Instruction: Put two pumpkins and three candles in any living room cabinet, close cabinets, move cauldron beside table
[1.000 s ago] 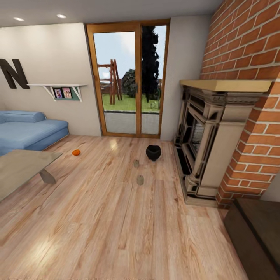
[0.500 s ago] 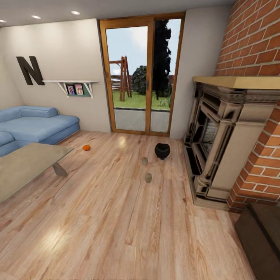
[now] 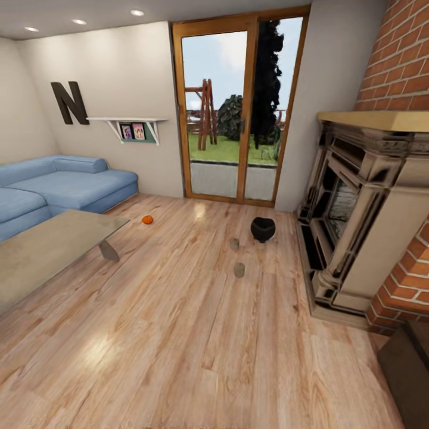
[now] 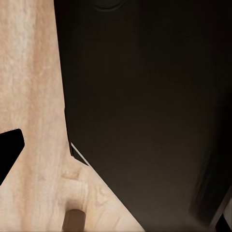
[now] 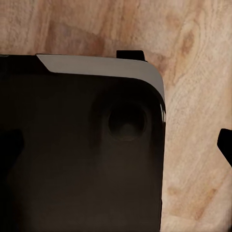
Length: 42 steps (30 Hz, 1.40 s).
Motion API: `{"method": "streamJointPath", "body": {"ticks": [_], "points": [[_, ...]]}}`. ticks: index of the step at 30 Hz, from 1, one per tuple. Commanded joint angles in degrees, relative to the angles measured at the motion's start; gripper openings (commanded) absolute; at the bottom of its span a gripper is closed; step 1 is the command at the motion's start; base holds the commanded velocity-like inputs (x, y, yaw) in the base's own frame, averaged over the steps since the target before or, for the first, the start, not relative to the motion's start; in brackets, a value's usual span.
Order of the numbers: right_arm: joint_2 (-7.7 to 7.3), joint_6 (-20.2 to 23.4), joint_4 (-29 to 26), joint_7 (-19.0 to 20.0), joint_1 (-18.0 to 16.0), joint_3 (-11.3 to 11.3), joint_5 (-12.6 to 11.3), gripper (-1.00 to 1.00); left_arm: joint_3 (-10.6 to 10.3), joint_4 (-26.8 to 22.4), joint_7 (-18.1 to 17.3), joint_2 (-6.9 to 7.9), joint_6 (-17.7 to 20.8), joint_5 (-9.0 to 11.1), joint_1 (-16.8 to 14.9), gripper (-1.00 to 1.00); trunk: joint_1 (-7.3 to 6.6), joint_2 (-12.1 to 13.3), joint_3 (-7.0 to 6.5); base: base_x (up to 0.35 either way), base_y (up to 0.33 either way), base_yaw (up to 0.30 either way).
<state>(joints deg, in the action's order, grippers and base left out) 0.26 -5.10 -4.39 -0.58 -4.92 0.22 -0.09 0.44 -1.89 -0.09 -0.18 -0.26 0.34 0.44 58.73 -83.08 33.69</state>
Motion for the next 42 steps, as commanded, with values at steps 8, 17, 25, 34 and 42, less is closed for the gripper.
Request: {"method": "streamJointPath", "body": {"ticks": [8,17,25,34,42], "points": [[0.0,0.0,0.0,0.0,0.0,0.0,0.0,1.0,0.0,0.0,0.0,0.0,0.0,0.0,0.0,1.0,0.0,0.0,0.67,0.0,0.0,0.176],[-0.05,0.0,0.0,0.0,0.0,0.0,0.0,1.0,0.0,0.0,0.0,0.0,0.0,0.0,0.0,1.0,0.0,0.0,1.41,0.0,0.0,0.174],[-0.05,0.0,0.0,0.0,0.0,0.0,-0.1,1.0,0.0,0.0,0.0,0.0,0.0,0.0,0.0,1.0,0.0,0.0,2.08,0.0,0.0,0.173],[-0.15,-0.1,0.0,0.1,0.0,0.0,-0.1,1.0,0.0,0.0,0.0,0.0,0.0,0.0,0.0,1.0,0.0,0.0,2.79,0.0,0.0,0.165],[-0.38,-0.2,0.0,0.2,0.0,0.0,0.1,1.0,0.0,0.0,0.0,0.0,0.0,0.0,0.0,1.0,0.0,0.0,2.89,0.0,0.0,0.027]]}}
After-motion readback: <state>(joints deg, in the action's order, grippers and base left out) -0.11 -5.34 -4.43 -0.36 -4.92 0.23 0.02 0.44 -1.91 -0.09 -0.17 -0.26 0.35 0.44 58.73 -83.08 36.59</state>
